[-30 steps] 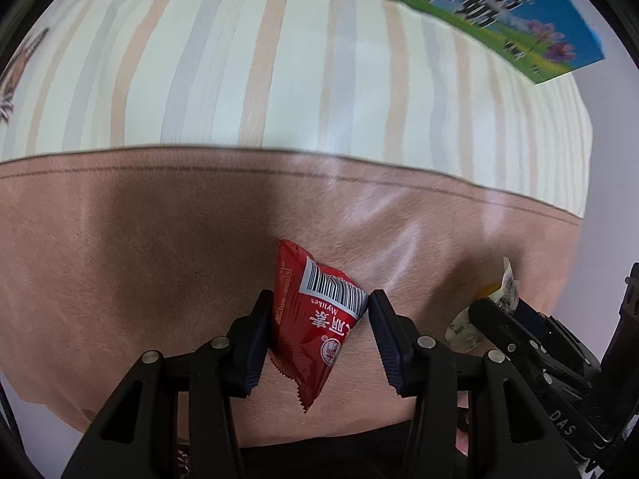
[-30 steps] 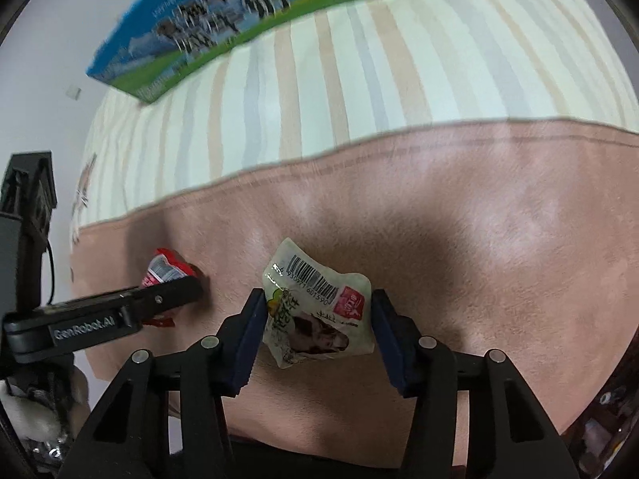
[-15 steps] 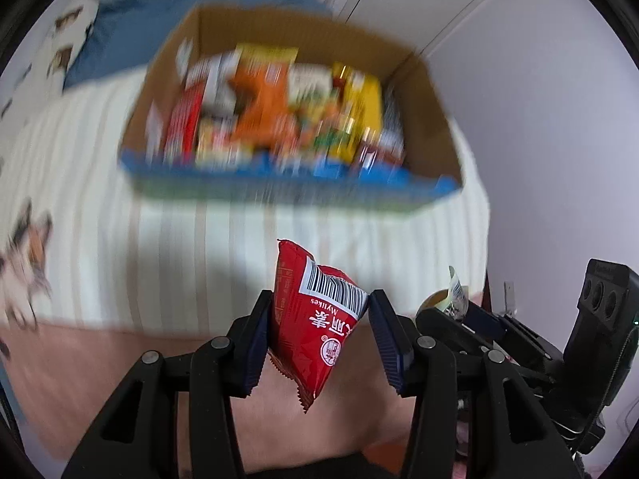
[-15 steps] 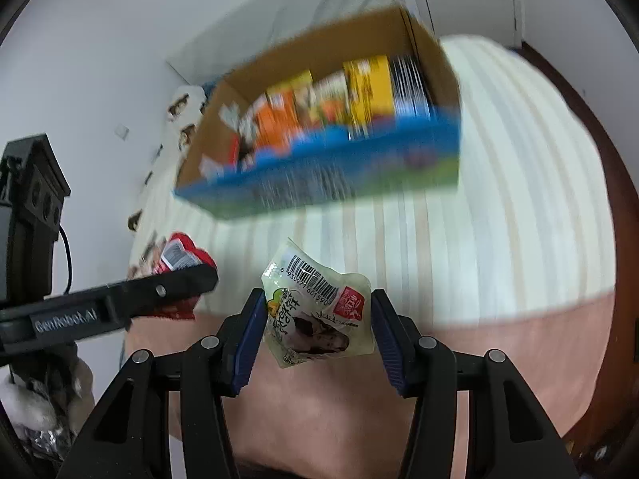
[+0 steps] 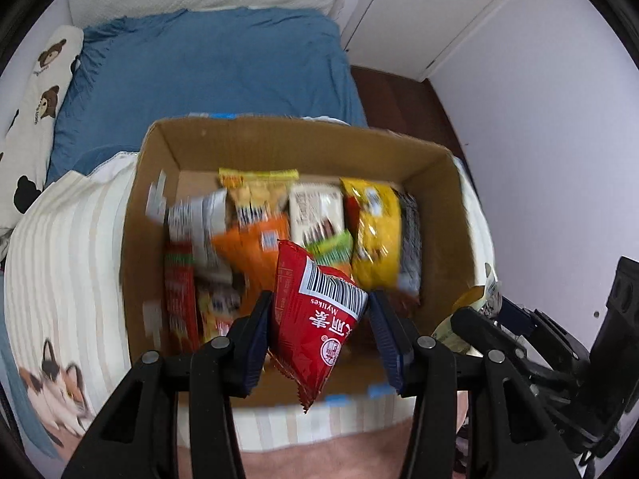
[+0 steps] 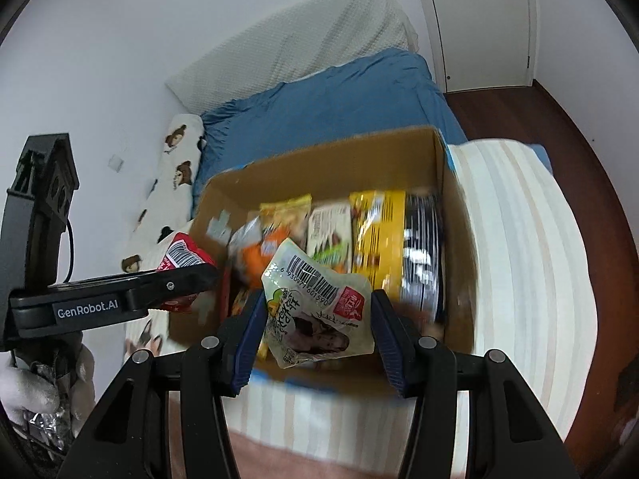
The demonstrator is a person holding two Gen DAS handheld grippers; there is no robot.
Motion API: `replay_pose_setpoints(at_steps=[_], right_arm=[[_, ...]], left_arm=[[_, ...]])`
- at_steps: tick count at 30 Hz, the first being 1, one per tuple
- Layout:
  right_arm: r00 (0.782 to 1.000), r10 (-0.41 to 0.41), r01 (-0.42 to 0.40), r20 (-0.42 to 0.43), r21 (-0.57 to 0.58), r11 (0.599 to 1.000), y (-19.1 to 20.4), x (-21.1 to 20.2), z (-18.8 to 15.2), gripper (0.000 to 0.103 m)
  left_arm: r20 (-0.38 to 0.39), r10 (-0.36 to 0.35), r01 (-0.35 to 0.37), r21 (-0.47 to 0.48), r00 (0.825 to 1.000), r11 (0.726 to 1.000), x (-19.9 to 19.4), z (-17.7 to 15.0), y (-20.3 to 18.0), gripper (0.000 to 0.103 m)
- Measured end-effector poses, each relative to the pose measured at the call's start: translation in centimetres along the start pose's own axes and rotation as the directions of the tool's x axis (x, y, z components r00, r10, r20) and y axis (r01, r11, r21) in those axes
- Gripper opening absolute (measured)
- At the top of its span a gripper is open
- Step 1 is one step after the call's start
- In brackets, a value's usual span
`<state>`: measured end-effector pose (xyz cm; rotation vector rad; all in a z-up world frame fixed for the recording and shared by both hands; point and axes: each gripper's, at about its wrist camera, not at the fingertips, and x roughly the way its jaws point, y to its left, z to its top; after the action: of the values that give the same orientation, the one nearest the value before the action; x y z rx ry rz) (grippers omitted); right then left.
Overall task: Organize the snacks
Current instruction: 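Lower both packets into the box and open both tools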
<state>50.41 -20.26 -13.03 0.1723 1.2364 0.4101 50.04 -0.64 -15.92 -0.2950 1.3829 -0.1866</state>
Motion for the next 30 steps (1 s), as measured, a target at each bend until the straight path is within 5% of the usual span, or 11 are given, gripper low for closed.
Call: replay_pose_setpoints(at_steps=[6,12,17,18,20,22,30], right_arm=[[0.993,-0.056,0.053,-0.105,-0.033,0.998,0.1,6.7,4.7,0.055],[0.979,-0.090,0.081,-0.183,-0.057,0.995,0.0,11.5,6.5,0.055],[0.962,-0.092,0.089,-0.256,-0.020,0.996,-0.9,14.3,7.3,0.084],[0.959,-0.111,0.108,-0.260,-0.024,0.994,-1.0,14.4,7.3,0.094],[0.956,-0.129,0.128,-0.262,-0.024,0.992,-1.3,14.6,7.4,0.095],[0.948,-0.169,0.164,-0.271,-0.042,0.986,-1.5,14.5,7.2,0.098],[0.922,-0.261,0.248,-0.285,-0.081,0.965,-2.0,13.3,5.9,0.100]], left_arm=[[-0.120,0.004,-0.013,-0.076,0.993,0.997,5.3,6.0,2.6,0.045],[-0.195,0.024,-0.043,-0.092,0.980,0.995,9.1,8.8,4.3,0.045],[-0.271,-0.044,-0.004,-0.174,0.962,0.985,11.4,9.0,5.9,0.048],[-0.263,-0.042,-0.005,-0.174,0.964,0.985,11.4,8.9,5.9,0.051],[-0.246,0.024,-0.057,-0.130,0.969,0.990,11.1,8.6,5.8,0.077],[-0.225,0.068,-0.094,-0.106,0.972,0.990,10.7,8.3,5.8,0.093],[-0.158,0.135,-0.146,-0.056,0.978,0.988,8.8,6.4,5.4,0.096]])
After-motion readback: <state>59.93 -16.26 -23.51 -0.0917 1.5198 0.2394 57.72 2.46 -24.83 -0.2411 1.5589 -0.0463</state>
